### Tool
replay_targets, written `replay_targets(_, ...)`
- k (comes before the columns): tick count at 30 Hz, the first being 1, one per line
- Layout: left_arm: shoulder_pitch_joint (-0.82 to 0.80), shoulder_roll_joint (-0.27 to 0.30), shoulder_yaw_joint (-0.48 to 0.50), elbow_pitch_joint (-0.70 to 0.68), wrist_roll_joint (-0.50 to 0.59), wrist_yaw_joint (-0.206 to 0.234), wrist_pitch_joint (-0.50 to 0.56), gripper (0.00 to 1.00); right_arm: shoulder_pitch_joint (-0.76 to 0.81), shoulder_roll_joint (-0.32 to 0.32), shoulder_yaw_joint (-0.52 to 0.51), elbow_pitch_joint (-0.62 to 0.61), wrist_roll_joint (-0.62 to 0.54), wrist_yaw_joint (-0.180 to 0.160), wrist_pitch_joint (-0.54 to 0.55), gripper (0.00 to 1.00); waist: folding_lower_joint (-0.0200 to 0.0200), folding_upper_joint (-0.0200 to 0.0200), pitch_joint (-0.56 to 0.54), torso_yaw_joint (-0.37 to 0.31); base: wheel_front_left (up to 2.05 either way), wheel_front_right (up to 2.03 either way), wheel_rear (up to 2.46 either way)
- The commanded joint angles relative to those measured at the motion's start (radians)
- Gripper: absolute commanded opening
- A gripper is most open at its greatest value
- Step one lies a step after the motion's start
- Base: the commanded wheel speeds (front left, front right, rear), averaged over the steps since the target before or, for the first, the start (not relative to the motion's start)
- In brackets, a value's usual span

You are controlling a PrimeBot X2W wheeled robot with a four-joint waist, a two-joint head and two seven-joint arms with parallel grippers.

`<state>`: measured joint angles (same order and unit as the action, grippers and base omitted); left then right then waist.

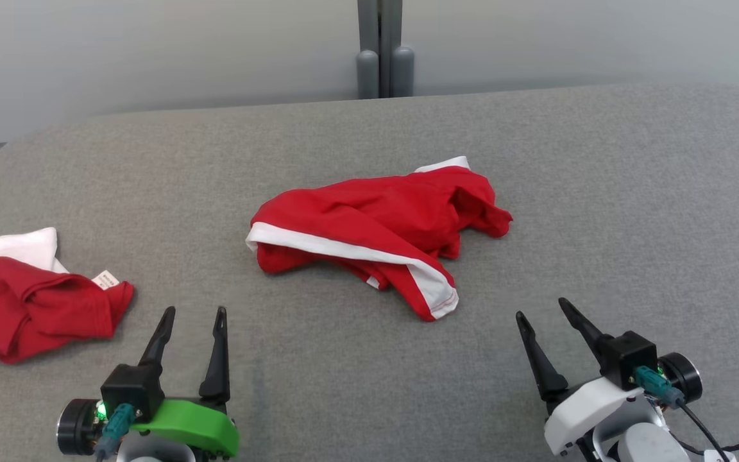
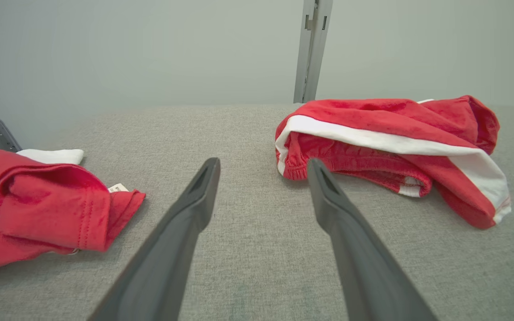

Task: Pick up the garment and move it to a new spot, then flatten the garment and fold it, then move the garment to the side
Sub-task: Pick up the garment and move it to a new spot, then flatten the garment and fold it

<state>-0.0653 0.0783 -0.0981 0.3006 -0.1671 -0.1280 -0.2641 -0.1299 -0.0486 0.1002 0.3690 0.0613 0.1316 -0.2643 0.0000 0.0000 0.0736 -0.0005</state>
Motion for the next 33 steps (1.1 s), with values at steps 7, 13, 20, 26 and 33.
replay_targets(7, -0.015, -0.016, 0.002, -0.01, -0.023, -0.004, -0.001, 1.0, -0.078, -0.004, 0.082, 0.055, -0.02, -0.002, 0.0, 1.0, 0.0, 0.0, 0.056, 0.061, 0.0, 0.0, 0.0)
replay_targets(13, -0.054, -0.02, -0.018, -0.007, -0.037, -0.004, -0.001, 1.0, -0.175, -0.004, 0.128, 0.158, -0.016, -0.002, 0.0, 1.0, 0.0, 0.0, 0.11, 0.132, 0.0, 0.0, 0.0)
replay_targets(20, -0.069, -0.022, -0.031, 0.005, -0.047, -0.004, -0.001, 1.0, -0.228, -0.004, 0.123, 0.272, -0.013, -0.002, 0.0, 0.38, 0.0, 0.0, 0.138, 0.186, 0.0, 0.0, 0.0)
replay_targets(26, -0.057, -0.023, -0.028, 0.003, -0.048, -0.004, -0.001, 1.0, -0.234, -0.005, 0.067, 0.254, -0.033, -0.002, 0.0, 0.0, 0.0, 0.0, 0.142, 0.173, 0.0, 0.0, 0.0)
replay_targets(33, -0.054, -0.023, -0.064, -0.013, -0.043, -0.004, -0.001, 1.0, -0.244, -0.041, -0.089, 0.164, -0.102, -0.002, 0.0, 0.0, 0.0, 0.0, 0.124, 0.119, 0.0, 0.0, 0.0)
